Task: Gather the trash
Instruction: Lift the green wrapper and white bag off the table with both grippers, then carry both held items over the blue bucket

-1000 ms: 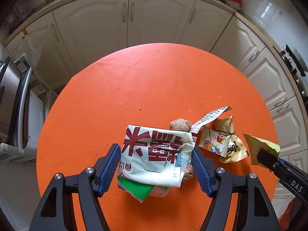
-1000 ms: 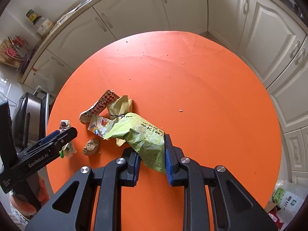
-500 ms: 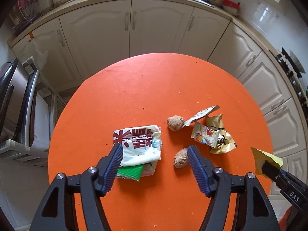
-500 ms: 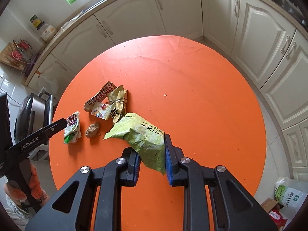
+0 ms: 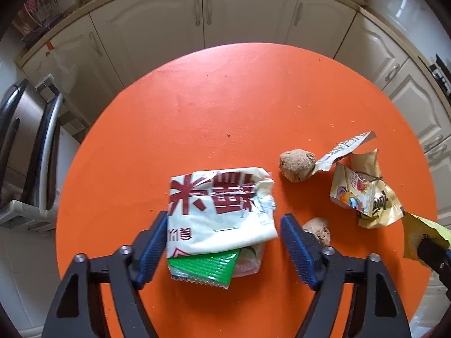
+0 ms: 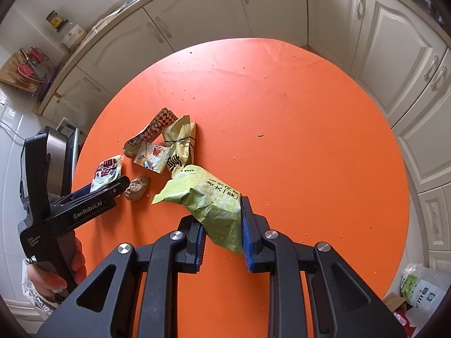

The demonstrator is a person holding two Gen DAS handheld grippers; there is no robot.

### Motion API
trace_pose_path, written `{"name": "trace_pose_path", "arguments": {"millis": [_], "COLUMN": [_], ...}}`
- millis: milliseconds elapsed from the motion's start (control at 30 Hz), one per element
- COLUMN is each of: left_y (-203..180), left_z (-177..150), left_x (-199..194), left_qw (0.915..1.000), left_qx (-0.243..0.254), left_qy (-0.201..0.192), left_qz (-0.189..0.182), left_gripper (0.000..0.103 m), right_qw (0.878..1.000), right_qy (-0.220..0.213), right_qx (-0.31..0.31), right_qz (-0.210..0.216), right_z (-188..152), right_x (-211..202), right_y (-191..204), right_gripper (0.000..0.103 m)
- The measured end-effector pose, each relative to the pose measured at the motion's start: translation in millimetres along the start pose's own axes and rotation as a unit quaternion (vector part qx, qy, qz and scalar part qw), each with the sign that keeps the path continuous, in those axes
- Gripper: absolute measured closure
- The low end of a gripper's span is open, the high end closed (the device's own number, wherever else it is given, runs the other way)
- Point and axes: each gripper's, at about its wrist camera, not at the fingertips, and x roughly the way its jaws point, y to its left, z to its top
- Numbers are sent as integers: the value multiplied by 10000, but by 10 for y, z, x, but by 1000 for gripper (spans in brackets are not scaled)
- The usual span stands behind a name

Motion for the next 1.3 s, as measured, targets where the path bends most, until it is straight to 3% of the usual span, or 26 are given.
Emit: {"name": "trace_pose_path", "arguments": {"millis": [267, 567, 900, 1300], "left_y": [-28, -104, -763, -2073], "left_z": [-103, -246, -417, -857], "left_x": [-42, -564, -1005, -1197], "left_qw": [9998, 9983, 9929, 9753], "left_qx": [44, 245, 833, 1927], "left_qy": [-19, -417, -658, -730], "left_qz": [-215, -311, -541, -794], "left_gripper": [40, 40, 40, 40], "right_qw": [9999, 9996, 9972, 9861], "right_qy": [30, -141, -537, -985], "right_qx": [142, 234, 503, 1340], "right_qz": [8, 89, 116, -15], "right_z": [16, -70, -310, -787], "right_x": [38, -160, -621, -1188], "right_y": [-112, -170, -537, -1514], "right_gripper": [81, 81, 81, 81]}}
